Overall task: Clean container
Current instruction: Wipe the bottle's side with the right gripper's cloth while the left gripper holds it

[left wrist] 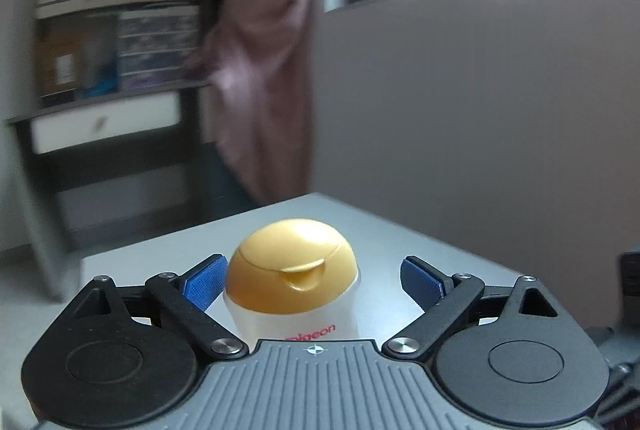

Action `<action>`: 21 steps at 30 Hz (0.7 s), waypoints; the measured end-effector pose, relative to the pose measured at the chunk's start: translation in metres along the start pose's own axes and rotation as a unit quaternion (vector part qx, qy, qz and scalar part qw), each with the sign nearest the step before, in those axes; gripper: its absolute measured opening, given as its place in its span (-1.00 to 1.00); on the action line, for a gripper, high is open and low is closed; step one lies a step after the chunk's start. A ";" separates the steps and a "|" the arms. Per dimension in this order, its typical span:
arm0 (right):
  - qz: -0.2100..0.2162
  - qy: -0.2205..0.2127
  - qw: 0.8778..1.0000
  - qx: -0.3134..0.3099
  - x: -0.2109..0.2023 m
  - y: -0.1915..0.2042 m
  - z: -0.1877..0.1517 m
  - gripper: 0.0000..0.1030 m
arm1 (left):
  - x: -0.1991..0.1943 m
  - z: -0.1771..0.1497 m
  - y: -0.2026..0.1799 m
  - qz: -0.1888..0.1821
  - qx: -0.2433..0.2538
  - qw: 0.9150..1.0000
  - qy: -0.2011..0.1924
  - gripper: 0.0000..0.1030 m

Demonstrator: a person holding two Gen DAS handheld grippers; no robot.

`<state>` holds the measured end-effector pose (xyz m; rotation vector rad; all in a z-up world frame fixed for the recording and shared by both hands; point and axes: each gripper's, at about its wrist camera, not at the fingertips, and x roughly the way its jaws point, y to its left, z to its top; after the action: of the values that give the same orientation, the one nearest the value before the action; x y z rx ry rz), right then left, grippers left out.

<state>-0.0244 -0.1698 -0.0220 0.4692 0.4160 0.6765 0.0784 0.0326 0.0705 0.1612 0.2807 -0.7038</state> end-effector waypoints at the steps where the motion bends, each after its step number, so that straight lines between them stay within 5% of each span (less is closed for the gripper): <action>1: -0.001 0.001 1.000 -0.002 0.000 0.001 0.000 -0.81 | -0.001 -0.002 0.006 -0.012 -0.004 1.000 -0.009 0.83; 5: -0.006 0.003 1.000 -0.007 0.001 0.003 0.001 -0.81 | 0.006 -0.010 0.028 -0.040 -0.035 0.999 -0.009 0.75; 6: -0.007 0.003 1.000 -0.007 0.001 0.003 0.001 -0.81 | 0.009 -0.014 0.030 -0.047 -0.037 0.998 -0.004 0.39; 7: -0.007 0.003 1.000 -0.007 0.001 0.003 0.001 -0.81 | 0.010 -0.016 0.030 -0.054 -0.036 0.998 -0.003 0.25; 14: -0.007 0.011 1.000 -0.002 0.003 0.001 -0.001 -0.81 | 0.016 -0.022 0.021 -0.046 -0.037 0.998 0.005 0.24; 21: -0.003 0.012 1.000 0.000 0.005 0.002 -0.003 -0.81 | 0.015 -0.012 -0.001 0.041 -0.080 0.996 0.020 0.24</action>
<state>-0.0240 -0.1639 -0.0245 0.4598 0.4411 0.6763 0.0868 0.0253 0.0546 0.0339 0.3665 -0.5952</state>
